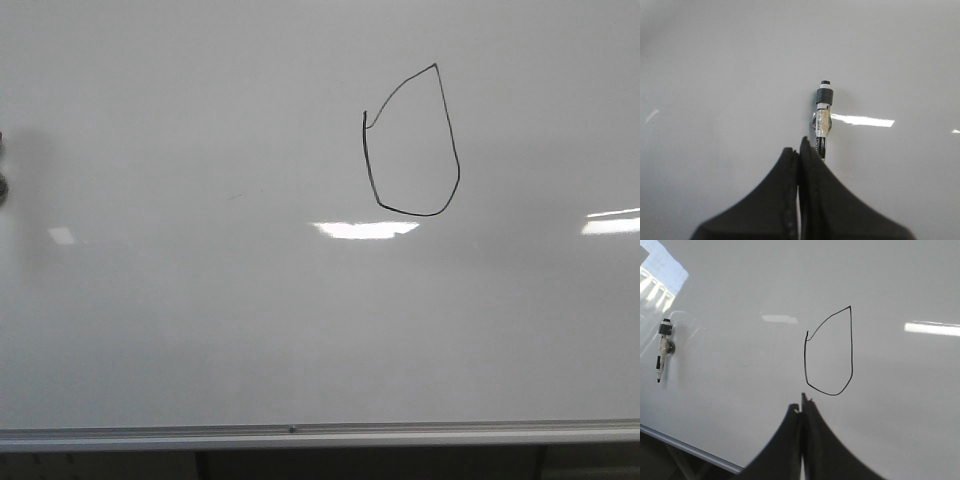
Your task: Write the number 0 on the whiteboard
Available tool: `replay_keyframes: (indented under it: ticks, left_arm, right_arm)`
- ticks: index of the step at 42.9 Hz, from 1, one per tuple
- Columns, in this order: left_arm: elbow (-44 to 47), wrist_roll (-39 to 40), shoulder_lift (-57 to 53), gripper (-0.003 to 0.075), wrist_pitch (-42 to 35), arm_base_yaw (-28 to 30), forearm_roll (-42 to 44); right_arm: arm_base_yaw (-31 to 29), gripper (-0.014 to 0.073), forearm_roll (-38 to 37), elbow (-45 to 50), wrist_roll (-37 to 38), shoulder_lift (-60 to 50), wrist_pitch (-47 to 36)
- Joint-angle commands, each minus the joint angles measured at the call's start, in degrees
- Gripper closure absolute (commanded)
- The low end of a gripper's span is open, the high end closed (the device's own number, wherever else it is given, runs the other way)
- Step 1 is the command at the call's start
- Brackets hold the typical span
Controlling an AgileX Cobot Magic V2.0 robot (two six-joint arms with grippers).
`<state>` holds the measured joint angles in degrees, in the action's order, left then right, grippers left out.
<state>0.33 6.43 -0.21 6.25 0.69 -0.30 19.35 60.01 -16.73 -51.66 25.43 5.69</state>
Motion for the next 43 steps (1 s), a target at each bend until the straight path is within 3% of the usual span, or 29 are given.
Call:
replay_keyframes:
  ticks: [1, 7, 17, 31, 38, 43]
  left_arm:
    - [1.3, 0.7, -1.2, 0.0740, -5.0, -0.3, -0.5]
    - [1.3, 0.7, -1.2, 0.0740, -5.0, -0.3, -0.5]
    - [1.3, 0.7, -1.2, 0.0740, -5.0, -0.3, -0.5]
    - [1.3, 0.7, -1.2, 0.0740, -5.0, -0.3, -0.5]
    - [1.3, 0.7, -1.2, 0.0740, -5.0, -0.3, -0.5]
    - [1.3, 0.7, -1.2, 0.0740, -5.0, -0.3, -0.5]
  right_arm:
    - [0.0, 0.0664, 0.7, -1.7, -0.4, 0.3, -1.9]
    - [0.0, 0.0664, 0.7, -1.6, -0.4, 0.3, -2.0]
    - [0.0, 0.0664, 0.8, -1.1, -0.4, 0.2, -9.1]
    - [0.0, 0.0664, 0.6, -1.1, -0.4, 0.2, -9.1]
    - [-0.9, 0.0664, -6.9, -0.7, 2.7, -0.9, -8.9]
    - [-4.8, 0.0664, -15.7, 1.3, 14.3, -3.5, -8.8]
